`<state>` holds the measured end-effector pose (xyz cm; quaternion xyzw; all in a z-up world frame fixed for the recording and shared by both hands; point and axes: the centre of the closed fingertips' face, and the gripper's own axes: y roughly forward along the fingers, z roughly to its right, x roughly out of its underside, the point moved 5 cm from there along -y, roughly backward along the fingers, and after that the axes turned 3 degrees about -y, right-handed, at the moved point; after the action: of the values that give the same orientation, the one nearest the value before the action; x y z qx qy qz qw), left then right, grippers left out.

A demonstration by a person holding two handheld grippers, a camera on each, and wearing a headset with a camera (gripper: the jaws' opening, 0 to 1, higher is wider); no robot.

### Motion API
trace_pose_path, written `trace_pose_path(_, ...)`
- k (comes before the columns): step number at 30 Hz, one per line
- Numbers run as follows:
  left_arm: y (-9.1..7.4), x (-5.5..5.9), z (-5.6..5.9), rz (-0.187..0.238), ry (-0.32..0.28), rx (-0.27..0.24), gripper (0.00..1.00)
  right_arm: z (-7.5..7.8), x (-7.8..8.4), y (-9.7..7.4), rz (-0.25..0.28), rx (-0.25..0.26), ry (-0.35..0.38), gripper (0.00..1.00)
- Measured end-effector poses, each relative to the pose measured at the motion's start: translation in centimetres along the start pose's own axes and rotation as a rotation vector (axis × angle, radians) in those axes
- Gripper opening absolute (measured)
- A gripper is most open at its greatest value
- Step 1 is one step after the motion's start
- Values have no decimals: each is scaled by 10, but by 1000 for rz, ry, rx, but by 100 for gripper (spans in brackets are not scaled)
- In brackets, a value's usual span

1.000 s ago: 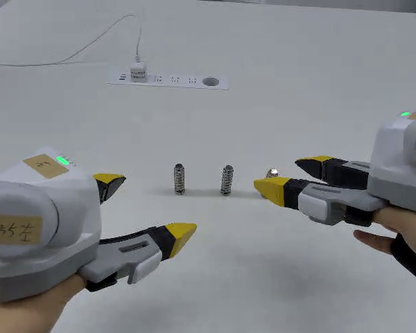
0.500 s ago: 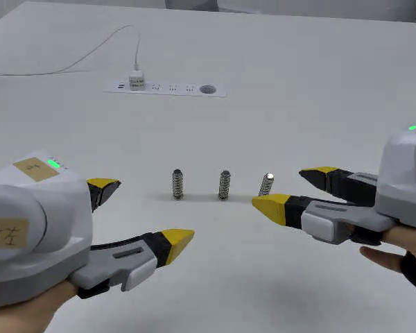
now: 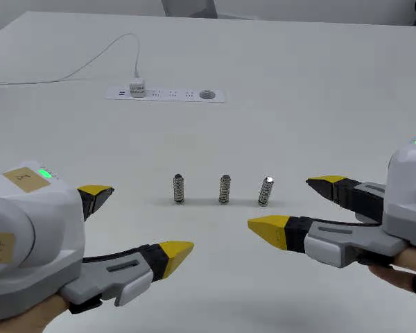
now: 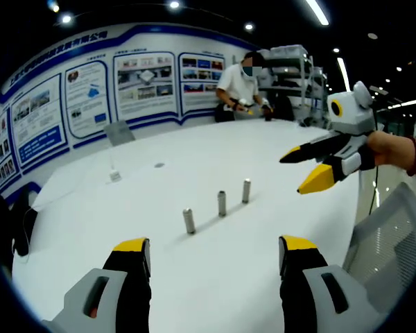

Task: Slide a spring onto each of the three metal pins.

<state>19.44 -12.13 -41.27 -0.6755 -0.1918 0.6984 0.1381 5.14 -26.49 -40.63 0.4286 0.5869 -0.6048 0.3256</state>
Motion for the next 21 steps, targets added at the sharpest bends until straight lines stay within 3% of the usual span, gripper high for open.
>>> trace_pose_path(6,-4,0,1,-1,-3,0,78,-3,8,-3,-26,4,-10,75)
trace_pose_path(21,-8,4,7,-15,-1,11,79,-5,12,-9,-29,6,-9,77)
